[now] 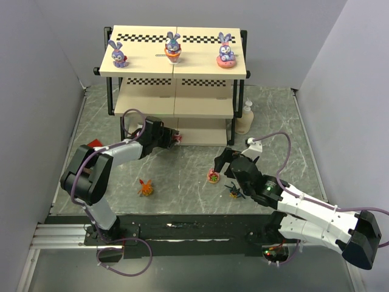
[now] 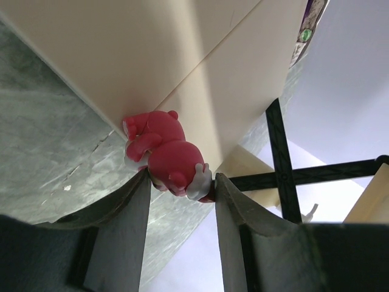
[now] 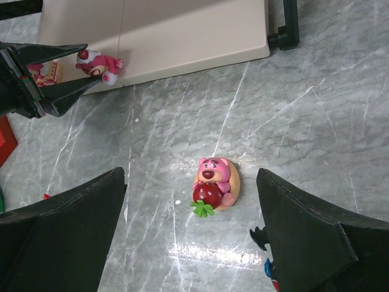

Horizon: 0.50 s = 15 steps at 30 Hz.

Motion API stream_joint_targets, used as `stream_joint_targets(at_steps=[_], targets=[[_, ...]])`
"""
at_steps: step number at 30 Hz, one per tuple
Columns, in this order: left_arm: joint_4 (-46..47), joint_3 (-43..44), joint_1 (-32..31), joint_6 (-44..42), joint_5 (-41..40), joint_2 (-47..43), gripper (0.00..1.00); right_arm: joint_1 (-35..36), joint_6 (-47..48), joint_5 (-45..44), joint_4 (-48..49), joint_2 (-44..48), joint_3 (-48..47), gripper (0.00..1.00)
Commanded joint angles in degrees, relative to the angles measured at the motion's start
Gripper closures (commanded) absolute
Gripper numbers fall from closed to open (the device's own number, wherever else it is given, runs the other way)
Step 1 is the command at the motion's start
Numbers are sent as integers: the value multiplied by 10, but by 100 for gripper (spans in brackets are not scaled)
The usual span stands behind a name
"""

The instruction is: Place and organize the plastic toys onto the shelf

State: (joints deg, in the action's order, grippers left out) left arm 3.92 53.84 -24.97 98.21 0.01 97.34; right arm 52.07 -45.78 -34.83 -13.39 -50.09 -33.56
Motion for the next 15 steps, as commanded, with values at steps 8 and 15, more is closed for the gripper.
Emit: stream_joint_targets(at_steps=[8,15], targets=[[37,-1,-8,13,-56,-1,60,-5,-4,-4,14,5,5,5],[45,2,-11,19,-55,18,59,-4,-4,-4,17,2,5,5]])
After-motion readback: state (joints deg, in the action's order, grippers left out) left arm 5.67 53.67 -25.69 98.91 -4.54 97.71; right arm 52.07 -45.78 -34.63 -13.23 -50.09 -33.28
